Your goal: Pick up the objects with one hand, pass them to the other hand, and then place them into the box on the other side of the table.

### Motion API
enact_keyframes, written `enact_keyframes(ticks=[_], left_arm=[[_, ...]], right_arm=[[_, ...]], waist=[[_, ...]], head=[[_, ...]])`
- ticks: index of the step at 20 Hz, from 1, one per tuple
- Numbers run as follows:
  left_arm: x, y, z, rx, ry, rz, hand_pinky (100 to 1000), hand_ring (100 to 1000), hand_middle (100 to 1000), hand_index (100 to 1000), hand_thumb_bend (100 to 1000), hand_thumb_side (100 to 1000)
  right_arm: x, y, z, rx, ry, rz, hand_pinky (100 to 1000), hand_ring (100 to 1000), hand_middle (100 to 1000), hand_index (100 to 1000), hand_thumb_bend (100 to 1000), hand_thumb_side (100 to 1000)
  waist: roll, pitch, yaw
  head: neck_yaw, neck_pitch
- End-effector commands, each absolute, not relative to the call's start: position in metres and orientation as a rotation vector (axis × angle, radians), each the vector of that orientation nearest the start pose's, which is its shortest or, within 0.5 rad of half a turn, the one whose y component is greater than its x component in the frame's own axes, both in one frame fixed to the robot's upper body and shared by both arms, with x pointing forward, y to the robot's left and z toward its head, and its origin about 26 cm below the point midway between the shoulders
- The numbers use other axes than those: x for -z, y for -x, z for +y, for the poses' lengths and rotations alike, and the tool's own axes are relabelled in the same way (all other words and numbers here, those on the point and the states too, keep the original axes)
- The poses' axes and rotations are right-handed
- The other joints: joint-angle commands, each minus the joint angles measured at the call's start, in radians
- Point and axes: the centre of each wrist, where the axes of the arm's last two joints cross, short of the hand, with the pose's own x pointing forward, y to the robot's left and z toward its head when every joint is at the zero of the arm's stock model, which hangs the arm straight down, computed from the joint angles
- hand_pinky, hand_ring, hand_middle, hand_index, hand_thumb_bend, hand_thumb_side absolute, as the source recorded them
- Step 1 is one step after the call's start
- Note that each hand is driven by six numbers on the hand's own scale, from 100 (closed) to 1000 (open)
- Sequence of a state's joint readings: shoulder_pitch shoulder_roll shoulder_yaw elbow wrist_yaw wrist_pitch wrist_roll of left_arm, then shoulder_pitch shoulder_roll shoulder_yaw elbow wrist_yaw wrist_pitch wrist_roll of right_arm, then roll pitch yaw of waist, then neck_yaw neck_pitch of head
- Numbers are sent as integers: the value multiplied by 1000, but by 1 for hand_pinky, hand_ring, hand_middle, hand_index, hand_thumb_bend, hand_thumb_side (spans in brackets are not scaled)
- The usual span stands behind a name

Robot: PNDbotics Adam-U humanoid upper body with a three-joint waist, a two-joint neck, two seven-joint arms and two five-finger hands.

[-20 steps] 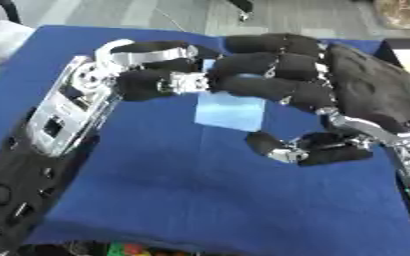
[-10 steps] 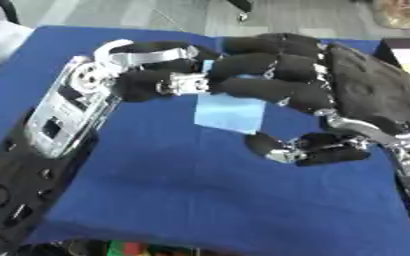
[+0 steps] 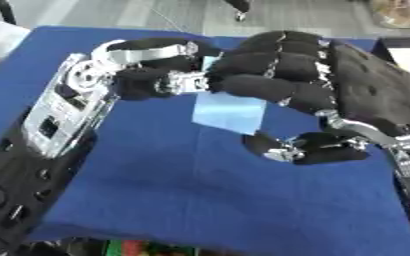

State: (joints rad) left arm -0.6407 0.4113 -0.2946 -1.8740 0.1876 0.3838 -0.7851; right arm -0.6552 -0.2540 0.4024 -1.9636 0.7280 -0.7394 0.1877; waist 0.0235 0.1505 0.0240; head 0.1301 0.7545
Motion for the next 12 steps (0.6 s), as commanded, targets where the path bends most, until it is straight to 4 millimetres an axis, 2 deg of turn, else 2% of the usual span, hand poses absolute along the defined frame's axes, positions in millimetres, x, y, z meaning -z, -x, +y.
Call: enact_keyframes(ticks=[1, 10, 12], left_arm=[[-261, -322, 166, 1468, 597, -1608, 769, 452, 288, 606, 100, 666], [-260, -319, 163, 1509, 610, -1592, 773, 462, 309, 623, 100, 673], [-260, -318, 163, 1511, 613, -1591, 773, 465, 313, 627, 100, 673]], right_arm=[[-259, -297, -120, 1390, -298, 2382, 792, 798, 832, 1000, 250, 100], [-258, -298, -119, 1312, -370, 2469, 719, 722, 748, 988, 201, 100], [-257, -298, -119, 1298, -373, 2483, 678, 690, 733, 982, 190, 100]], waist=[[2, -16, -1], [2, -16, -1], [1, -16, 0]], head=[[-3, 3], [-5, 3], [-5, 2]])
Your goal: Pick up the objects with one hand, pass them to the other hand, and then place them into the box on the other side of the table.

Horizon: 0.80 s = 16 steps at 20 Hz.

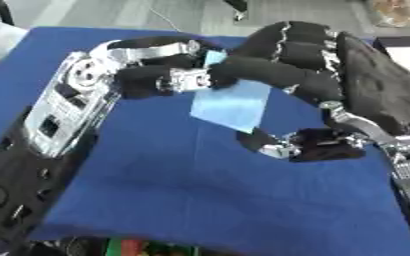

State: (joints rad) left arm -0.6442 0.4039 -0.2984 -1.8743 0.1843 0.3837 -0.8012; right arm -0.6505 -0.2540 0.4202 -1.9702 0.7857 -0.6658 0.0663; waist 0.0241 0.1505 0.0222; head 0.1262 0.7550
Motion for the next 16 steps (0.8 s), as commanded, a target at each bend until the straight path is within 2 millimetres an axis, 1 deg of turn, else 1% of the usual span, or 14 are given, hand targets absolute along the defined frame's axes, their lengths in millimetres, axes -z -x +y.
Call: enact_keyframes(ticks=[1, 3, 7, 8, 9, 10, 11, 13, 15, 16], left_arm=[[-260, -318, 163, 1511, 614, -1591, 773, 466, 315, 628, 100, 674], [-260, -318, 163, 1511, 618, -1591, 775, 471, 330, 638, 100, 680], [-260, -318, 163, 1508, 625, -1590, 775, 471, 332, 640, 100, 680], [-259, -319, 164, 1502, 632, -1590, 784, 492, 372, 672, 100, 731], [-259, -319, 165, 1493, 640, -1590, 791, 509, 400, 691, 100, 790], [-258, -320, 166, 1482, 650, -1592, 792, 514, 406, 696, 100, 814], [-258, -321, 167, 1469, 658, -1593, 795, 524, 425, 708, 100, 909], [-257, -323, 169, 1438, 669, -1597, 799, 537, 448, 722, 107, 996], [-256, -326, 171, 1402, 678, -1601, 802, 549, 466, 734, 175, 1000], [-255, -327, 172, 1381, 682, -1601, 802, 550, 467, 735, 178, 1000]], right_arm=[[-257, -298, -119, 1290, -372, 2490, 666, 679, 727, 980, 187, 100], [-256, -299, -119, 1274, -367, 2505, 634, 647, 700, 971, 161, 100], [-256, -299, -118, 1251, -355, 2529, 631, 645, 698, 970, 157, 100], [-256, -299, -119, 1234, -348, 2547, 593, 601, 657, 953, 116, 100], [-256, -299, -119, 1215, -339, 2565, 581, 583, 640, 949, 100, 100], [-256, -300, -119, 1194, -327, 2583, 578, 580, 637, 948, 100, 100], [-256, -300, -120, 1178, -317, 2597, 572, 571, 627, 947, 100, 100], [-255, -300, -120, 1154, -299, 2619, 571, 568, 621, 946, 100, 100], [-255, -301, -121, 1135, -282, 2637, 568, 562, 613, 946, 100, 100], [-255, -301, -122, 1125, -273, 2645, 568, 562, 612, 945, 100, 100]], waist=[[0, -17, 2], [-1, -16, 3], [-1, -16, 3], [-1, -16, 4], [-2, -16, 4], [-2, -17, 4], [-2, -17, 4], [-2, -17, 4], [-2, -17, 3], [-2, -17, 3]], head=[[-2, 2], [-2, 2], [-1, 2], [-2, 2], [-3, 2], [-2, 1], [-2, 1], [-2, -1], [-2, -3], [-2, -3]])
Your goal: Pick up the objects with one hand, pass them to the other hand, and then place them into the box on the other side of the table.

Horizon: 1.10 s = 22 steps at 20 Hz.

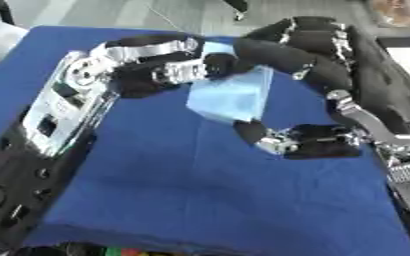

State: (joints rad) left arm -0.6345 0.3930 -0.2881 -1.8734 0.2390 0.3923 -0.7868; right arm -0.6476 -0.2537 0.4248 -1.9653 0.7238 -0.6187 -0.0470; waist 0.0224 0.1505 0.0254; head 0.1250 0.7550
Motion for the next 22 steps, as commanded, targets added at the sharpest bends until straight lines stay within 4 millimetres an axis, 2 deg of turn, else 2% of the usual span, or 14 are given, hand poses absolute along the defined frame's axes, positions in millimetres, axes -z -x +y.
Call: enact_keyframes(ticks=[1, 11, 16, 19, 22], left_arm=[[-254, -329, 173, 1363, 685, -1602, 803, 555, 477, 740, 208, 1000], [-253, -333, 179, 1219, 761, -1616, 804, 568, 503, 751, 380, 1000], [-257, -332, 180, 1182, 799, -1635, 804, 571, 509, 755, 401, 1000], [-259, -331, 179, 1177, 819, -1644, 796, 551, 471, 728, 354, 1000], [-259, -331, 178, 1170, 830, -1644, 796, 554, 476, 732, 376, 1000]], right_arm=[[-254, -301, -122, 1117, -266, 2652, 566, 559, 607, 945, 100, 100], [-252, -304, -125, 1087, -237, 2700, 571, 558, 594, 944, 100, 100], [-252, -304, -126, 1083, -230, 2709, 570, 557, 591, 943, 100, 100], [-251, -305, -126, 1088, -226, 2710, 572, 558, 589, 944, 100, 100], [-251, -306, -125, 1094, -222, 2708, 572, 558, 589, 943, 100, 100]], waist=[[0, -16, 0], [1, -15, -3], [1, -15, -2], [1, -15, -2], [1, -15, -2]], head=[[-2, -3], [-6, -4], [-7, -5], [-7, -5], [-7, -4]])
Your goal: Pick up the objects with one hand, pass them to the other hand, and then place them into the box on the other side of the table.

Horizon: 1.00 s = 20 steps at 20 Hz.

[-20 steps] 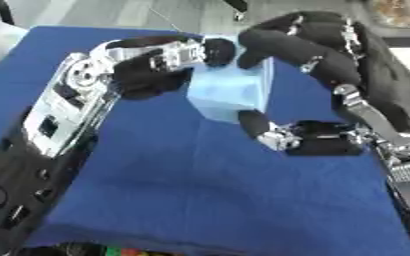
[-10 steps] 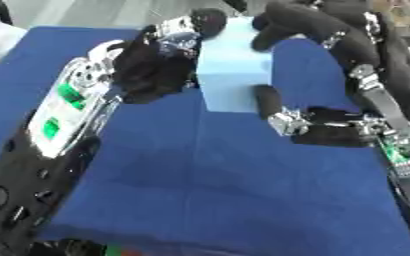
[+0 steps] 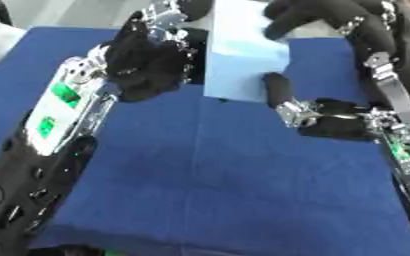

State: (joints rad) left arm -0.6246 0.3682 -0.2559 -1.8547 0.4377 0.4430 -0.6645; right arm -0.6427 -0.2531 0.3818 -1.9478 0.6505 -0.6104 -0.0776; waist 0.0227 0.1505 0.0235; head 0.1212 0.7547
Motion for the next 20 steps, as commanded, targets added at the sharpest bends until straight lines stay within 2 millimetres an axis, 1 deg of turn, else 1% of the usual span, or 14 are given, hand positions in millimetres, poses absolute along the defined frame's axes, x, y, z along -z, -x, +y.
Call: enact_keyframes(ticks=[1, 6, 12, 15, 20], left_arm=[[-259, -331, 178, 1166, 831, -1643, 796, 554, 477, 732, 377, 1000], [-260, -332, 179, 1146, 838, -1651, 797, 557, 485, 739, 402, 1000], [-260, -332, 179, 1135, 856, -1648, 797, 557, 485, 740, 403, 1000], [-260, -332, 177, 1144, 860, -1638, 797, 557, 485, 740, 395, 1000], [-261, -330, 175, 1170, 860, -1632, 796, 557, 484, 743, 343, 1000]], right_arm=[[-251, -306, -125, 1094, -219, 2707, 571, 558, 589, 944, 100, 100], [-251, -306, -125, 1085, -211, 2706, 564, 553, 589, 943, 100, 100], [-251, -307, -125, 1090, -216, 2696, 566, 556, 592, 946, 100, 100], [-251, -307, -125, 1095, -219, 2689, 567, 558, 594, 947, 100, 100], [-251, -308, -124, 1113, -224, 2665, 573, 570, 605, 955, 100, 100]], waist=[[1, -15, 0], [1, -16, 0], [1, -17, 0], [1, -17, 0], [1, -18, 1]], head=[[-3, -4], [-4, -7], [-5, -8], [-5, -8], [-16, -11]])
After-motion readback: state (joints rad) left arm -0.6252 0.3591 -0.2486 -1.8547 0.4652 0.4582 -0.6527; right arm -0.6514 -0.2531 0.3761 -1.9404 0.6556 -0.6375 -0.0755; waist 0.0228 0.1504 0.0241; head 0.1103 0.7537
